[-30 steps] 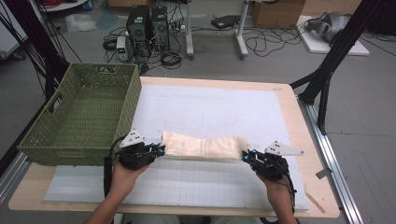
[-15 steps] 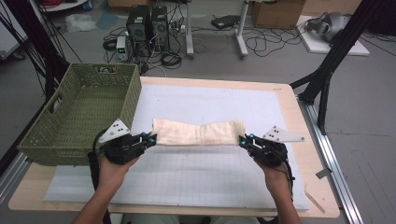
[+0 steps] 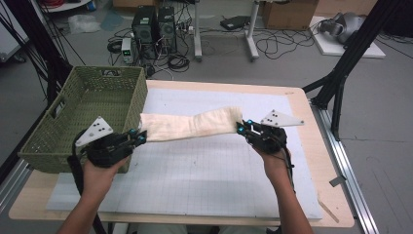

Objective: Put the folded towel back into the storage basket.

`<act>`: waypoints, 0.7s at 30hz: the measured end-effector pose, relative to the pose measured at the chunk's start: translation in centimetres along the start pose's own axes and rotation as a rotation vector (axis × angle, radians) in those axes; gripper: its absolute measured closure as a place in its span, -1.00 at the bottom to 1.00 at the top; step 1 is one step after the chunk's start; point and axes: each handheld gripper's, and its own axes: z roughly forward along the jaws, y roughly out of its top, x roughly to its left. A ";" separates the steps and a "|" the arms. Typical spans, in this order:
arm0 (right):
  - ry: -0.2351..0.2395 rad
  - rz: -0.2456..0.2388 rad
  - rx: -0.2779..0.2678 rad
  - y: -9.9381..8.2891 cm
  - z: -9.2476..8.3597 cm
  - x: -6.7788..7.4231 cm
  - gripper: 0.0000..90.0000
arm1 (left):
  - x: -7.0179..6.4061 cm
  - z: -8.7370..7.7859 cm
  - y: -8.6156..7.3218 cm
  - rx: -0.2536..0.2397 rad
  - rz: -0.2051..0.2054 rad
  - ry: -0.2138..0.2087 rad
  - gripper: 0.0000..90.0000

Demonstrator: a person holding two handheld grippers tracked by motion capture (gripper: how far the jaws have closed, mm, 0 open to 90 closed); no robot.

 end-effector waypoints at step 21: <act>0.096 -0.083 -0.068 7.0 8.5 2.7 0.81 | 4.5 -6.3 1.1 -0.091 -0.013 0.141 0.80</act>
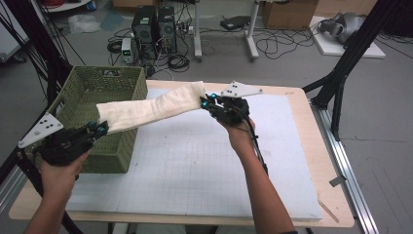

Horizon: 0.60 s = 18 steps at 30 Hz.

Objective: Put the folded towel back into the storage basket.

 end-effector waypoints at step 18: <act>0.066 -0.045 0.022 4.3 8.7 1.9 0.81 | 3.7 -3.3 -0.6 -0.011 -0.021 0.118 0.80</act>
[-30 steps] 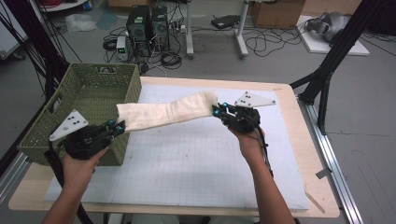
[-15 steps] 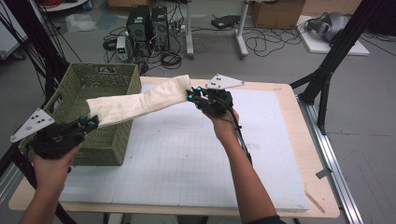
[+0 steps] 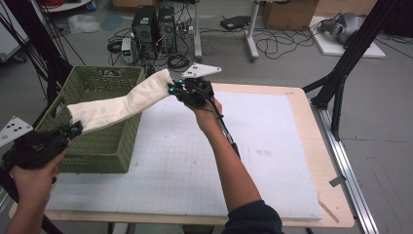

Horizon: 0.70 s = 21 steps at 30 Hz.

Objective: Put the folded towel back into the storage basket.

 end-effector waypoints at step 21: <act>0.055 -0.061 0.044 4.2 9.5 3.1 0.81 | 5.1 -3.1 -1.0 -0.005 -0.031 0.167 0.79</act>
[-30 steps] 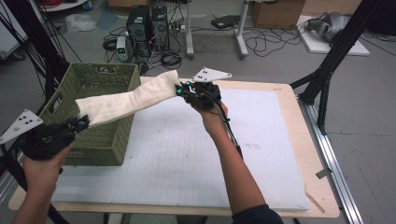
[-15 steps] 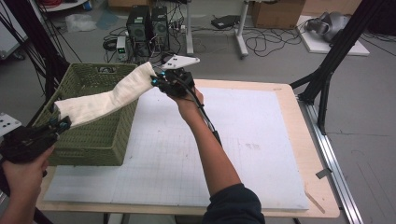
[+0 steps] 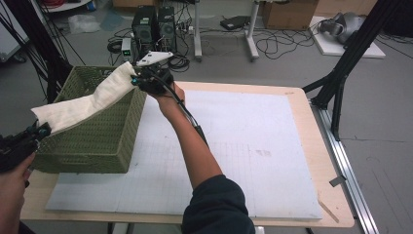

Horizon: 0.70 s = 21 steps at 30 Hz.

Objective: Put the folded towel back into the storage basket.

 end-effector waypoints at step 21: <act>0.002 -0.030 0.071 0.8 6.4 1.9 0.81 | 2.7 0.8 -1.0 0.090 0.000 0.105 0.73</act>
